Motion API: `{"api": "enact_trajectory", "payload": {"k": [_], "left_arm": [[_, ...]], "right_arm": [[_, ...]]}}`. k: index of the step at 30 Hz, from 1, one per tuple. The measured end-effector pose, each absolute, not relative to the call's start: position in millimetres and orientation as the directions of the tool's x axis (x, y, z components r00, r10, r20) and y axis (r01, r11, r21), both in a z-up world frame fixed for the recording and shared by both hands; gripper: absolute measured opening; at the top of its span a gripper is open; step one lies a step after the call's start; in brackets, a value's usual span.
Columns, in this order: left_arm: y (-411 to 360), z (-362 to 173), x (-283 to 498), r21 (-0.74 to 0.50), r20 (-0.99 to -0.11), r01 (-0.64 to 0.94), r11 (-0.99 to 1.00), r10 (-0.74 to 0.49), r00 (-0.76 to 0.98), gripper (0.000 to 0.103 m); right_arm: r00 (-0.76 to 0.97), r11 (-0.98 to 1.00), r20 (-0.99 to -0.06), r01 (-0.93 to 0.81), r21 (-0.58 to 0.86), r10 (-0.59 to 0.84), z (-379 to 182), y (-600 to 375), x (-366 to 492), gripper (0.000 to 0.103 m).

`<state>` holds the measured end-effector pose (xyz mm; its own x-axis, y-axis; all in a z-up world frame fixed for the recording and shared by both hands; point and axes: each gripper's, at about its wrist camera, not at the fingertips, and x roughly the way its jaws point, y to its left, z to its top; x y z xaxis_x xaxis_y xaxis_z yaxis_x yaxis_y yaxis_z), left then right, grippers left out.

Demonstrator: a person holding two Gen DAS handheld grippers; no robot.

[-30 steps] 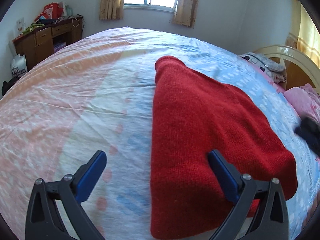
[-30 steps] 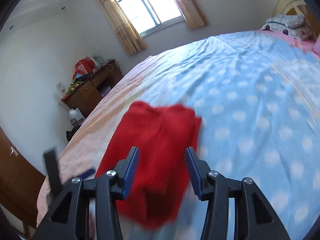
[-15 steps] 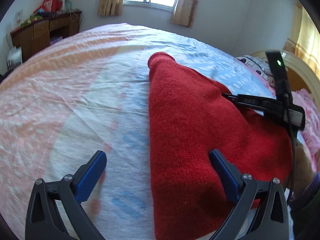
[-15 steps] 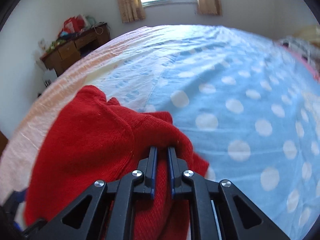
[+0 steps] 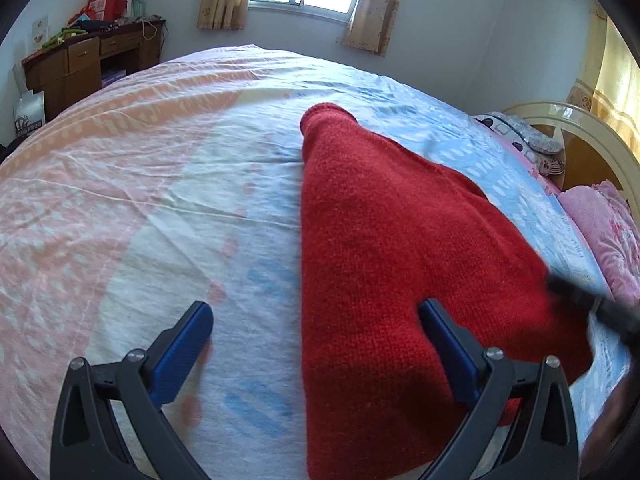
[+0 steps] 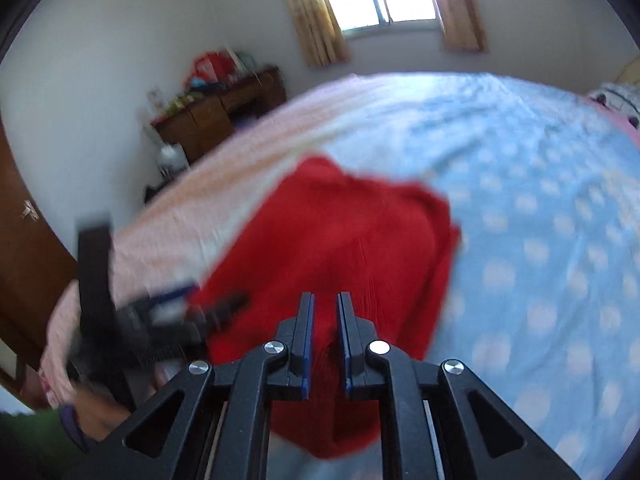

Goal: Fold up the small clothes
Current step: 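Open the right tool and withdraw both tools from the folded sweater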

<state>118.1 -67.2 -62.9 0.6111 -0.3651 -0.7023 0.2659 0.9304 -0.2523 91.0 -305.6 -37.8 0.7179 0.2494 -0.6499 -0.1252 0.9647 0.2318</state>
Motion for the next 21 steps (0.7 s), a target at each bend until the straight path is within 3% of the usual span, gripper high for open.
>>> {"api": "enact_trajectory", "payload": {"k": [4,9,10,13,14,21], "left_arm": [[-71.9,-60.4,115.2,-0.212,-0.704,0.272,0.939,-0.34,0.623,0.103],[-78.7,-49.7,111.6,-0.113,-0.716,0.266,0.957,-0.264,0.646,0.103],[-80.6,-45.7,111.0,-0.083,-0.716,0.272,0.959,-0.247,0.653,0.103],[-87.8,-30.4,112.1,0.009,-0.711,0.292,0.956,-0.199,0.674,0.103],[-89.2,-23.8,113.6,0.023,-0.703,0.296,0.955,-0.195,0.684,0.103],[-96.9,-15.1,142.1,0.049,-0.685,0.301,0.952,-0.187,0.704,0.103]], "right_arm": [[0.761,0.929,-0.585,-0.061,0.366,0.281,-60.4,-324.3,66.9,0.01],[0.772,0.933,-0.589,-0.014,0.36,0.239,-47.0,-323.1,49.0,0.012],[0.78,0.933,-0.584,-0.001,0.361,0.227,-42.2,-325.5,46.4,0.021],[0.829,0.921,-0.525,0.033,0.388,0.192,-20.4,-336.3,37.0,0.069],[0.84,0.918,-0.51,0.037,0.396,0.186,-16.8,-340.5,37.0,0.073],[0.838,0.891,-0.52,0.099,0.443,0.166,-20.0,-360.4,63.0,0.073]]}}
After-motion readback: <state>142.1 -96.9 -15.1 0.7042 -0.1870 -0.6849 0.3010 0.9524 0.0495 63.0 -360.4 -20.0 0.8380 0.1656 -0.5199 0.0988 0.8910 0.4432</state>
